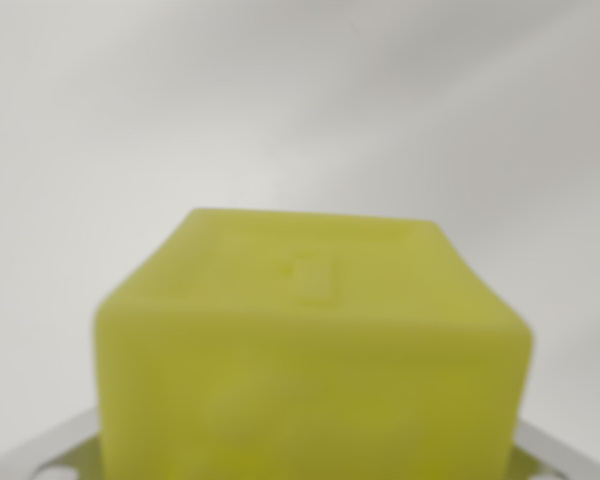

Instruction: Pick yellow cube

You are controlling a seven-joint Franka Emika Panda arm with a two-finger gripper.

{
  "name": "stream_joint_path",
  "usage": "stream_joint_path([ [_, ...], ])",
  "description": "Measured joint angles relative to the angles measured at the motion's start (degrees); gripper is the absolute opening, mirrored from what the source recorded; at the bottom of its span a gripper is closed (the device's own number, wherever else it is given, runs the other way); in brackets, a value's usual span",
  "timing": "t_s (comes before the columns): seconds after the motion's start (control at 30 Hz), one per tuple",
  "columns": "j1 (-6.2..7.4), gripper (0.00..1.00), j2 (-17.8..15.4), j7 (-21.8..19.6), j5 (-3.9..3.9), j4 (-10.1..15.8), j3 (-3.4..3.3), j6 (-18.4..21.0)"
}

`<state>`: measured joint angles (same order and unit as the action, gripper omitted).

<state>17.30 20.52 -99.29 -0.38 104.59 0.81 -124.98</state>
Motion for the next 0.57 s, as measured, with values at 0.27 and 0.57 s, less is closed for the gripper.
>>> stream_joint_path([
  [0.27, 0.00, 0.00, -1.33, 0.02, 0.03, -1.15, 0.00, 2.47],
  [0.57, 0.01, 0.00, -1.74, 0.02, 0.04, -1.58, 0.00, 3.30],
])
